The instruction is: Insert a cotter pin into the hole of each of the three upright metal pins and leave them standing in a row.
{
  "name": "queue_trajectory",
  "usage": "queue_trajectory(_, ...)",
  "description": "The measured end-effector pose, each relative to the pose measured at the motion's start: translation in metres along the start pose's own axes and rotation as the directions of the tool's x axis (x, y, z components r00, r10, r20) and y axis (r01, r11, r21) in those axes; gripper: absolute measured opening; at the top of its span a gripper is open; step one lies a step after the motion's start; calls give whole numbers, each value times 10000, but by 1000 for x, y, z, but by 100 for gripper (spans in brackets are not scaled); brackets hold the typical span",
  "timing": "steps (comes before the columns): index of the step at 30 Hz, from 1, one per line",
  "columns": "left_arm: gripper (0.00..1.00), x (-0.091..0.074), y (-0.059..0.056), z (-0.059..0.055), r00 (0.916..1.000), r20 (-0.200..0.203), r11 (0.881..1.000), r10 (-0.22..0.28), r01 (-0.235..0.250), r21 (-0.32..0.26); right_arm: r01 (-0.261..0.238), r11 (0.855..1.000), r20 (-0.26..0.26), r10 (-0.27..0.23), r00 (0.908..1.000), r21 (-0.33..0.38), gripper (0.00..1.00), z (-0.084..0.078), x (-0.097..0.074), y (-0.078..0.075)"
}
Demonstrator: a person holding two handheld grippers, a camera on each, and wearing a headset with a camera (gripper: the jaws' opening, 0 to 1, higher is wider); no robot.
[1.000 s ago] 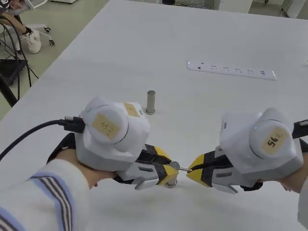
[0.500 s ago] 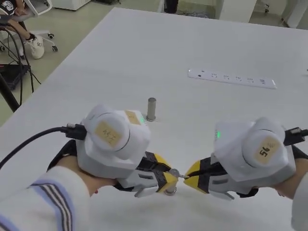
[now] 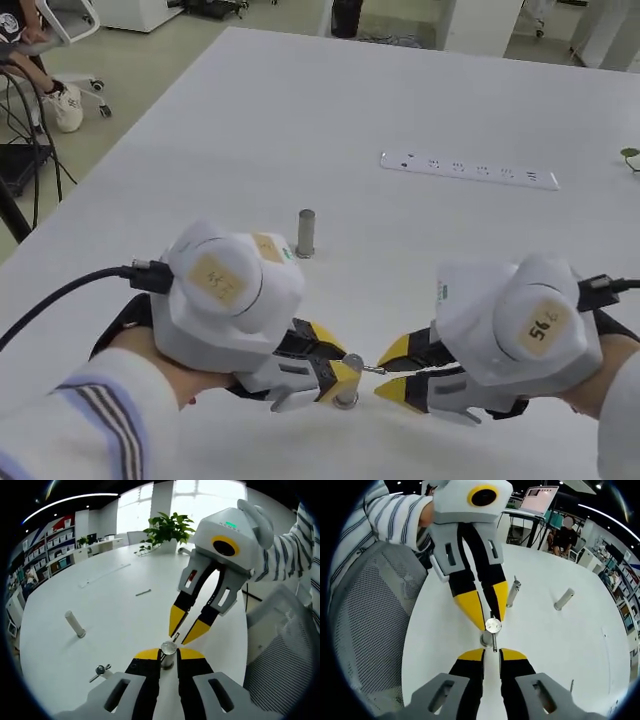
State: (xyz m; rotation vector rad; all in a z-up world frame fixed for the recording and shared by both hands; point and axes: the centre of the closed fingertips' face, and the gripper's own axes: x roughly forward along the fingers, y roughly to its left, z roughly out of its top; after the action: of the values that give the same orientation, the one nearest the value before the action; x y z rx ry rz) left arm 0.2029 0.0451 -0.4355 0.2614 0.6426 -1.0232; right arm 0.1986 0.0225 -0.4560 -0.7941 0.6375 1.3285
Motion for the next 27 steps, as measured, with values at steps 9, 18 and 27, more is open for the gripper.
queue_trajectory(9,8,0,-1,0,10000,-85,9998,6,-5,185,163,9995,32,-164,9999,274,0,-2,-5,-3)
queue_trajectory(18,8,0,-1,0,9999,-122,9996,9,-6,266,148,9990,272,-160,9995,427,0,4,-5,-2)
queue_trajectory(27,9,-1,-1,0,9999,-122,9995,69,-65,305,210,9981,576,-244,9980,582,0,12,-3,-2)
